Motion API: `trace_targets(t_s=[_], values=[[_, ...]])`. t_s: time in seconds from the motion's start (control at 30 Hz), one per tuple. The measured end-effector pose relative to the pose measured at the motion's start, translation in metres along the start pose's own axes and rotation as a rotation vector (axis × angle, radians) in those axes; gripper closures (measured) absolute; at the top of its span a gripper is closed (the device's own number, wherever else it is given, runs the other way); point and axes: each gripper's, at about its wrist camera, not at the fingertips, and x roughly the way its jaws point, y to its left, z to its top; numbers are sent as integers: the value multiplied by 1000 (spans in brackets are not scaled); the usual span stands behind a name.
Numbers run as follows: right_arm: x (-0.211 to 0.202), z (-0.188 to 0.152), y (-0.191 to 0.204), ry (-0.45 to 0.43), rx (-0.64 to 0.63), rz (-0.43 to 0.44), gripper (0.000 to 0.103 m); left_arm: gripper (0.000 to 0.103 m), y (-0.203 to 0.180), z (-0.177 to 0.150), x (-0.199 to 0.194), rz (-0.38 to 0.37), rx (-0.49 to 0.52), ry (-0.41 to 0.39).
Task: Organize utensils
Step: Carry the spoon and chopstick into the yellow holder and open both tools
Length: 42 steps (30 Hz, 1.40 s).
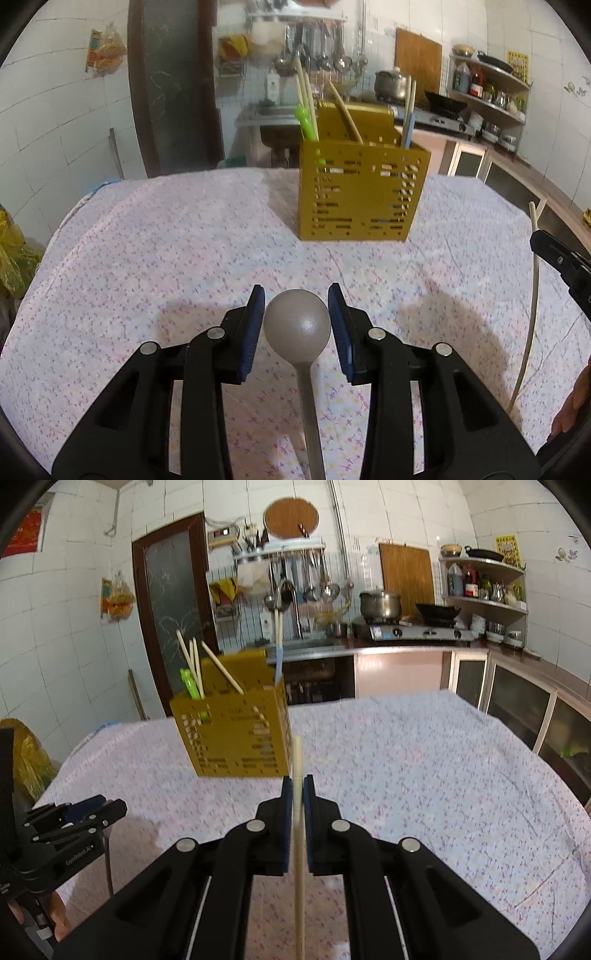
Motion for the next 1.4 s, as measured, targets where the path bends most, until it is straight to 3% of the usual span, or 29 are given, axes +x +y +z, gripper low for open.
trace_targets(t_s=[0.4,1.03,1.4], values=[[-15,12,10,-135,8,-8,97,69,7,13,-25,13,-10,-151],[-17,25,32,-227,-37,-29,97,69,15,29,-32,-16,12,-240],[-12,49,43,-263,-63,-24,97,69,22,66,-36,-38,16,-298]])
